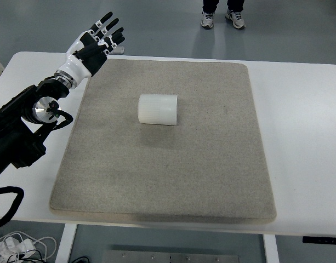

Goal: Upright white cup

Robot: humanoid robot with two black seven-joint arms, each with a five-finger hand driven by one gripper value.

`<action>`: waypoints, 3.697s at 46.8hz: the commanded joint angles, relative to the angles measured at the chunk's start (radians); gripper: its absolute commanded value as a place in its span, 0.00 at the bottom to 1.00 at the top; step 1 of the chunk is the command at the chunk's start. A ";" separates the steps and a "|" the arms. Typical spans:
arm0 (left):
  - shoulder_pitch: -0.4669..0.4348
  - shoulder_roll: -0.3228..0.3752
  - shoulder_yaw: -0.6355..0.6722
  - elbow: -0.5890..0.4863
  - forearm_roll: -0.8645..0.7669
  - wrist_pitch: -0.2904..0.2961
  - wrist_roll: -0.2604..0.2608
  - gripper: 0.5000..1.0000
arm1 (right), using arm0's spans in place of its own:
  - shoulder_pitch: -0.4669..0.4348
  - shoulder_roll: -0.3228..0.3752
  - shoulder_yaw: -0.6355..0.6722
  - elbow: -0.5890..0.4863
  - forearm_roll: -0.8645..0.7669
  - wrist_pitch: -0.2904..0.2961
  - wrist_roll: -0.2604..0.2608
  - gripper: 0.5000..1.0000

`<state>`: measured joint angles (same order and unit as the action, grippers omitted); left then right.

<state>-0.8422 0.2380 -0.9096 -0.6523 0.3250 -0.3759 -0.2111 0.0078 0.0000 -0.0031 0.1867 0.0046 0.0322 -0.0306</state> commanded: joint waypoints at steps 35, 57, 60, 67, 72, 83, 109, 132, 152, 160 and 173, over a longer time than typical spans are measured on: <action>-0.172 0.185 0.383 -0.274 0.769 0.029 0.010 0.98 | 0.000 0.000 0.000 0.000 0.000 0.000 0.000 0.90; -0.183 0.228 0.385 -0.481 0.855 0.022 0.262 0.98 | 0.000 0.000 0.000 0.000 0.000 0.000 0.000 0.90; -0.190 0.236 0.393 -0.498 0.855 0.003 0.280 0.98 | 0.000 0.000 0.000 0.000 0.000 0.000 0.000 0.90; -0.227 0.239 0.443 -0.509 0.861 -0.001 0.295 0.98 | 0.000 0.000 0.000 0.000 0.000 0.000 0.000 0.90; -0.255 0.236 0.492 -0.509 0.862 0.011 0.308 0.97 | 0.000 0.000 0.000 0.000 0.000 0.000 0.000 0.90; -0.270 0.196 0.531 -0.483 0.937 0.018 0.308 0.96 | 0.000 0.000 0.000 0.000 0.000 0.000 0.000 0.90; -0.276 0.100 0.548 -0.414 1.016 0.018 0.308 0.96 | 0.000 0.000 0.000 0.000 0.000 0.000 0.000 0.90; -0.276 0.023 0.561 -0.329 1.037 0.022 0.331 0.91 | 0.000 0.000 0.000 0.000 0.000 0.000 0.000 0.90; -0.275 0.015 0.569 -0.328 1.079 0.022 0.338 0.38 | 0.000 0.000 0.000 0.000 0.000 0.000 0.000 0.90; -0.276 0.015 0.580 -0.328 1.080 0.023 0.343 0.05 | 0.000 0.000 0.000 0.000 0.000 0.000 0.000 0.90; -0.278 0.024 0.560 -0.329 1.050 0.031 0.343 0.00 | 0.001 0.000 0.000 0.000 0.000 0.000 0.000 0.90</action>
<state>-1.1184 0.2601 -0.3436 -0.9804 1.3852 -0.3465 0.1337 0.0084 0.0000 -0.0031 0.1868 0.0046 0.0322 -0.0306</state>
